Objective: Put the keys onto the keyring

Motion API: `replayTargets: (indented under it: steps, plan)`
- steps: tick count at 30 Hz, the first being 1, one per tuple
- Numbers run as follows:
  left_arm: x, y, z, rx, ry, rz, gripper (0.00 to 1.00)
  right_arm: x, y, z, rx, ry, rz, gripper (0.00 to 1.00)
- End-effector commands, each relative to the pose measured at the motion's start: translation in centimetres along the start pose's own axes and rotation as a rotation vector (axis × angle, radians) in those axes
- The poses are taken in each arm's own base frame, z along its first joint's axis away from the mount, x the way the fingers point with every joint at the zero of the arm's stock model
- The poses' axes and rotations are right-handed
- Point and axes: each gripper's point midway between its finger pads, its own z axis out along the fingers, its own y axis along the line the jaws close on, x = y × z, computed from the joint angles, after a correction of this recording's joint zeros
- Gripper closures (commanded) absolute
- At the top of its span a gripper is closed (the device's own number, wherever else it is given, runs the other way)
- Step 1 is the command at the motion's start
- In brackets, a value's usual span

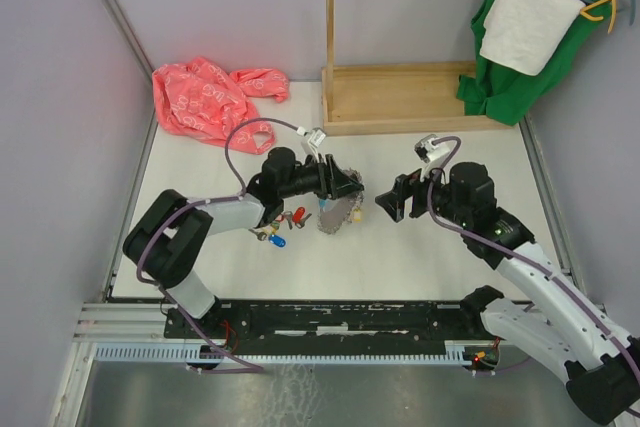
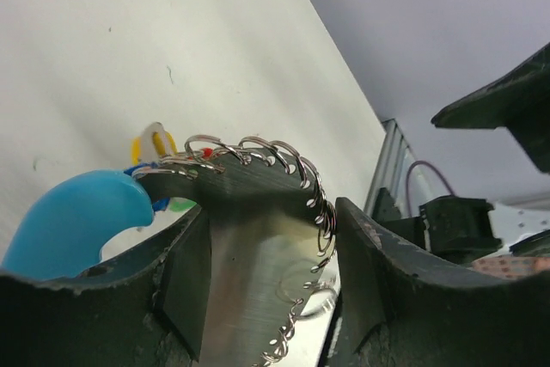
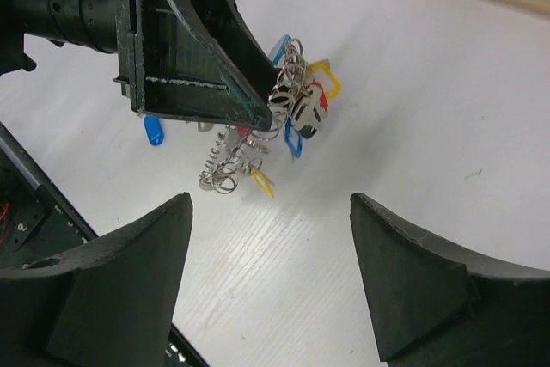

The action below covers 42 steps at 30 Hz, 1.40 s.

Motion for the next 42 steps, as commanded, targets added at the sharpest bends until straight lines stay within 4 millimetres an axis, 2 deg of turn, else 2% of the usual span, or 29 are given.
replayTargets:
  steps: [1, 4, 8, 10, 15, 20, 25, 27, 32, 36, 42]
  plan:
    - [-3.9, -4.1, -0.4, 0.094, -0.019, 0.365, 0.72, -3.5, 0.5, -0.6, -0.033, -0.171, -0.138, 0.17]
    - [-4.7, -4.3, -0.4, 0.080, -0.003, 0.472, 0.72, -4.4, 0.6, -0.9, -0.038, -0.253, -0.191, 0.16]
    - [-5.7, -4.2, -0.5, 0.042, 0.020, 0.578, 0.72, -3.8, 0.2, -0.7, -0.035, -0.281, -0.252, 0.16]
    - [-5.9, -4.2, -0.5, 0.033, 0.031, 0.596, 0.72, -3.4, 0.1, -0.3, -0.043, -0.274, -0.264, 0.18]
    - [-6.0, -4.7, -0.4, 0.019, 0.052, 0.616, 0.73, -1.4, 1.3, 1.4, -0.164, -0.241, -0.323, 0.23]
    - [-6.4, -4.3, -0.6, -0.105, 0.083, 0.652, 0.74, -0.5, 2.5, 2.3, -0.272, -0.329, -0.437, 0.29]
    - [-7.0, -4.5, -1.2, -0.265, 0.131, 0.718, 0.76, -0.2, 2.5, 3.2, -0.287, -0.374, -0.511, 0.32]
    - [-8.1, -4.8, -1.6, -0.348, 0.119, 0.759, 0.77, -0.2, 2.7, 3.5, -0.298, -0.393, -0.523, 0.34]
    - [-9.1, -5.8, -2.5, -0.470, 0.122, 0.806, 0.78, -0.8, 2.7, 3.7, -0.284, -0.475, -0.546, 0.35]
    - [-10.0, -6.9, -2.9, -0.568, 0.096, 0.821, 0.79, -1.4, 3.1, 4.1, -0.289, -0.529, -0.570, 0.41]
    - [-10.8, -6.9, -3.5, -0.688, 0.067, 0.808, 0.80, -1.9, 3.7, 4.6, -0.295, -0.562, -0.580, 0.45]
